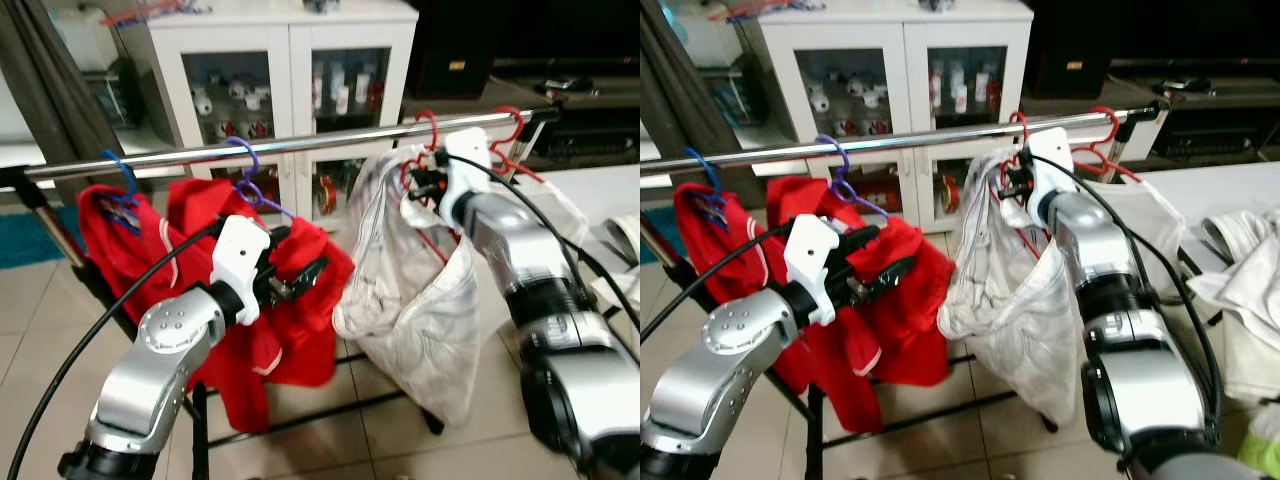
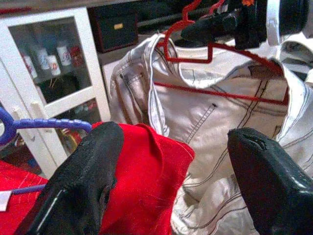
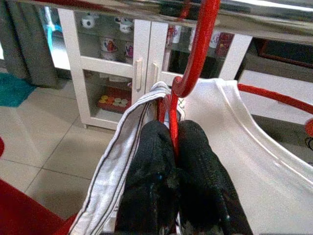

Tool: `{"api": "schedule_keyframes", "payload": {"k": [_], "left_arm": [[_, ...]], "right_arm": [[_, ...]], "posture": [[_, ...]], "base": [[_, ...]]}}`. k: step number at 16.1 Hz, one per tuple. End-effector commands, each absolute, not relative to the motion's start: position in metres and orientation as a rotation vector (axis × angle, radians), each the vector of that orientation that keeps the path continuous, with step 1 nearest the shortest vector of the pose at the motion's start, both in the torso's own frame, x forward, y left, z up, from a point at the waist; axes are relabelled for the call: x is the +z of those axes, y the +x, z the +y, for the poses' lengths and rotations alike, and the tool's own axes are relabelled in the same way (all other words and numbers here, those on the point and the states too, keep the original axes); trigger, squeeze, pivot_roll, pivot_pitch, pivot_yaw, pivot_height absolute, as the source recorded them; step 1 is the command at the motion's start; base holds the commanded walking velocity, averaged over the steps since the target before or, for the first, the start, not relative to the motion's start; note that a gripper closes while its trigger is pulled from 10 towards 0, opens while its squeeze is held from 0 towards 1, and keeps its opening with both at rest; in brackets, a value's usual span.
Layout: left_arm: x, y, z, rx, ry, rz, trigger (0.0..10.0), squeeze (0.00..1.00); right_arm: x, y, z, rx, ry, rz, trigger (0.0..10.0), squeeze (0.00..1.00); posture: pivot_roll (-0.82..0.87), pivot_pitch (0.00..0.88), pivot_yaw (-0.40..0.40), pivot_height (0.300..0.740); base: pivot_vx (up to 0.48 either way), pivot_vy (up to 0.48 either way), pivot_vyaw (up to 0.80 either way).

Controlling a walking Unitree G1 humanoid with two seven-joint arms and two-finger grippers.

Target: Hang hanger

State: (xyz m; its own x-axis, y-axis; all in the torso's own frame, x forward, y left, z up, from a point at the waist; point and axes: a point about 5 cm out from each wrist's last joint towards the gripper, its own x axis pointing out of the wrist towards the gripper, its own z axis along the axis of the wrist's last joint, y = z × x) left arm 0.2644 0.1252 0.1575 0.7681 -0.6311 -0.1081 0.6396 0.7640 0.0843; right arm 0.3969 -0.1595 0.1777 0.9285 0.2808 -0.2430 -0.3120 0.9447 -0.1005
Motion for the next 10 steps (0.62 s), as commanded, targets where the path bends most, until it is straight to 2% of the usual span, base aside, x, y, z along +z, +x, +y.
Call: {"api": "schedule_keyframes", "payload": {"k": [1,5,6,7,8,10], "left_arm": [[0.157,0.265,0.126,-0.697,0.137,0.09,10.0,0.0],[0.155,0.263,0.132,-0.67,0.139,0.116,10.0,0.0],[0.152,0.262,0.133,-0.658,0.122,0.156,10.0,0.0],[0.151,0.264,0.134,-0.625,0.116,0.157,10.0,0.0],[0.15,0.27,0.139,-0.531,0.126,0.132,10.0,0.0],[0.156,0.284,0.151,-0.36,0.122,0.068,10.0,0.0]], "right_arm": [[0.196,0.405,-0.15,0.317,-0.144,0.188,10.0,0.0],[0.184,0.409,-0.137,0.36,-0.132,0.298,10.0,0.0],[0.185,0.409,-0.134,0.394,-0.126,0.273,10.0,0.81],[0.19,0.409,-0.138,0.413,-0.156,0.218,10.0,1.0],[0.196,0.407,-0.144,0.449,-0.062,0.167,10.0,1.0],[0.203,0.386,-0.161,0.567,0.015,0.095,10.0,1.0]], "posture": [[-0.04,0.0,0.022,0.74],[-0.02,0.0,0.003,0.74],[-0.02,0.0,0.002,0.74],[-0.03,0.0,0.004,0.74],[-0.03,0.0,0.005,0.74],[-0.04,0.0,0.018,0.74]], "base": [[0.0,0.0,0.0],[0.0,0.0,0.0],[0.0,0.0,0.0],[0.0,0.0,0.0],[0.0,0.0,0.0],[0.0,0.0,0.0]]}}
